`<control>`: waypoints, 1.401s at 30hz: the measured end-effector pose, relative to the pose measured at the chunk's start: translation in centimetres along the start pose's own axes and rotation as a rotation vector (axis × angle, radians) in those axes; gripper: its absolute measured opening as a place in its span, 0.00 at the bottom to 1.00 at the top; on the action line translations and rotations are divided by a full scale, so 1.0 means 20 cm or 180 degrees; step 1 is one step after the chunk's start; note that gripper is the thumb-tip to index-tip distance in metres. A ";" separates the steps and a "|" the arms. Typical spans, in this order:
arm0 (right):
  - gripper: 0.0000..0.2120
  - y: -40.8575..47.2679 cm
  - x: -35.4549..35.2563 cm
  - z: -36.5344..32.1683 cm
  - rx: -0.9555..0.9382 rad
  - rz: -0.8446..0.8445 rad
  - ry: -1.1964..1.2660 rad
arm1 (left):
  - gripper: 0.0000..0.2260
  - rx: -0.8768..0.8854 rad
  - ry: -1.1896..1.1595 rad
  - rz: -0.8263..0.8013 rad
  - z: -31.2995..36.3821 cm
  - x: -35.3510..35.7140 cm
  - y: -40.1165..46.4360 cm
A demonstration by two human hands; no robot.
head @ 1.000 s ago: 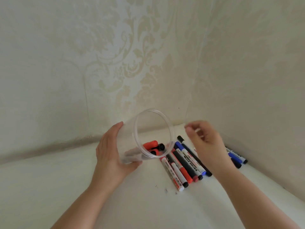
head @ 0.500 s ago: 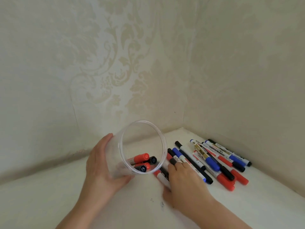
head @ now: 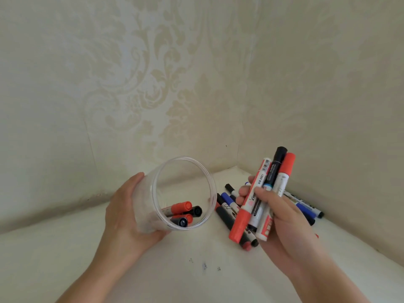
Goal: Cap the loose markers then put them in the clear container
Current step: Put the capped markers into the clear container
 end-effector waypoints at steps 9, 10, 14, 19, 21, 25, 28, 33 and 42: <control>0.10 -0.12 0.13 0.07 0.0412 -0.1250 -0.0501 | 0.47 0.0155 -0.0002 0.0112 0.08 -0.05 -0.04; 0.12 -0.14 0.15 0.10 0.0707 -0.1454 -0.0419 | 0.46 0.0189 0.0032 0.0150 0.10 -0.05 -0.04; 0.16 -0.12 0.14 0.19 0.1184 -0.1132 -0.0742 | 0.44 0.0592 0.0166 0.0098 0.14 -0.04 -0.06; 0.22 -0.03 0.15 0.12 0.0825 -0.0283 -0.0664 | 0.38 0.0676 0.0728 -0.0057 0.07 0.04 -0.03; 0.22 -0.02 0.16 0.11 0.0610 -0.0329 -0.0891 | 0.41 0.0659 0.0692 0.0028 0.08 0.03 -0.03; 0.21 0.00 0.17 0.07 0.0071 -0.0199 -0.0937 | 0.45 0.0748 0.0334 0.0161 0.14 0.00 -0.06; 0.14 0.00 0.15 0.02 -0.0074 -0.0042 -0.0621 | 0.42 0.0623 0.0149 0.0130 0.15 -0.02 -0.06; 0.16 -0.06 0.18 0.00 -0.0051 -0.0639 -0.1129 | 0.42 0.0711 0.0202 0.0125 0.17 -0.02 -0.05; 0.15 -0.08 0.14 0.02 -0.0192 -0.0388 -0.1455 | 0.42 0.0450 0.0074 0.0041 0.14 -0.01 -0.05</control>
Point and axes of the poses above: each hand's wrist, its own y-axis towards the middle knuckle, its own x-axis out of the palm, z = x × y, the point moved 9 cm from there along y, towards the middle knuckle, and after that the axes turned 14 degrees about z, right-handed, at the moved point
